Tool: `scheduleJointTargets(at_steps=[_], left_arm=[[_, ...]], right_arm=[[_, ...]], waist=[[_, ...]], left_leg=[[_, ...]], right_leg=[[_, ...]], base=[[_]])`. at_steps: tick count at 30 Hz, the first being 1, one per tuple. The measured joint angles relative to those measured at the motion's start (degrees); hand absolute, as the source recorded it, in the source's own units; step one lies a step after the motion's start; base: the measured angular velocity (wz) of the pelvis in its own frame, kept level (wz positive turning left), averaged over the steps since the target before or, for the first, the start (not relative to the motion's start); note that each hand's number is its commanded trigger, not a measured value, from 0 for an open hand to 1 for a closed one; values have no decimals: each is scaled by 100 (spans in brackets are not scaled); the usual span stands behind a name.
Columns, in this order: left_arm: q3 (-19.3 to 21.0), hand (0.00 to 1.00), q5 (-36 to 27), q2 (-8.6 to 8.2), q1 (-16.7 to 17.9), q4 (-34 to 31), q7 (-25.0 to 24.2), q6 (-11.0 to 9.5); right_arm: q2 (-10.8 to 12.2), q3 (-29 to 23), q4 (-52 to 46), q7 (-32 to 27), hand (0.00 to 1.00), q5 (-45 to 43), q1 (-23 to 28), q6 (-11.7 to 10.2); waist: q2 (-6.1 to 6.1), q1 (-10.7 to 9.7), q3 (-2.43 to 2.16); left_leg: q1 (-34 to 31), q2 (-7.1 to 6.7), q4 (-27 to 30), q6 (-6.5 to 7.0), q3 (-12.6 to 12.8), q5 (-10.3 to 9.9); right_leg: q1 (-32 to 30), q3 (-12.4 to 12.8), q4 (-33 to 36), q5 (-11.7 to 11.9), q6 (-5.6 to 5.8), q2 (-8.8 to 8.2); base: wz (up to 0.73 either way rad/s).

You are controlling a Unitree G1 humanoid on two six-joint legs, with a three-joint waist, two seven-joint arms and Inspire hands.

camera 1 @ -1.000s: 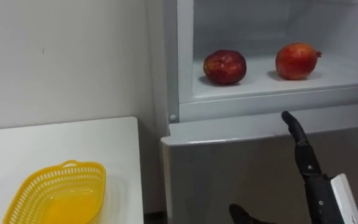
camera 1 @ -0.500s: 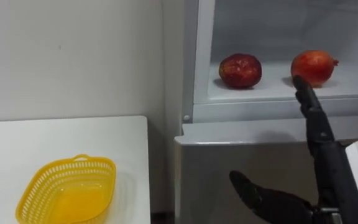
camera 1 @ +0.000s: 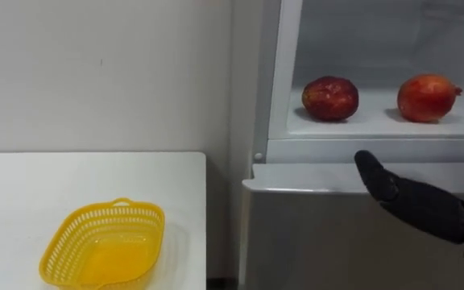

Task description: Retrieve from the upper fridge

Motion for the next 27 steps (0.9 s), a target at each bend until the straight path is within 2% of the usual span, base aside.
scheduleJointTargets(at_steps=[7, 14, 20, 27], left_arm=[[-1, 0, 288, -17, 36, -4, -123, 186], [37, 0, 389, -68, 25, -10, -179, 279], [109, 0, 522, -159, -17, -66, -186, 423], [117, 0, 605, -163, -95, -76, -237, 529]], right_arm=[[-1, -19, 134, 69, 0, 8, -330, 17], [-1, -27, 283, 259, 0, 93, -527, 140], [0, -28, 307, 381, 0, 225, -710, 376], [-2, -24, 689, 496, 0, 386, -1172, 512]], waist=[[-79, 49, -25], [-84, 154, -26], [-87, 188, -24], [-119, 316, -7]], left_leg=[[-8, -4, 4, -6, -80, 4], [-13, -10, 9, -5, -110, 5], [-92, -19, 56, -8, -197, 9], [-112, -19, 105, -8, -223, 9]], right_leg=[[21, -141, 9, 0, 0, -25], [21, -170, 9, 0, 0, -37], [-3, -254, 5, 0, 0, -50], [61, -307, 2, 0, 0, -58]], base=[[5], [0], [6], [4]])
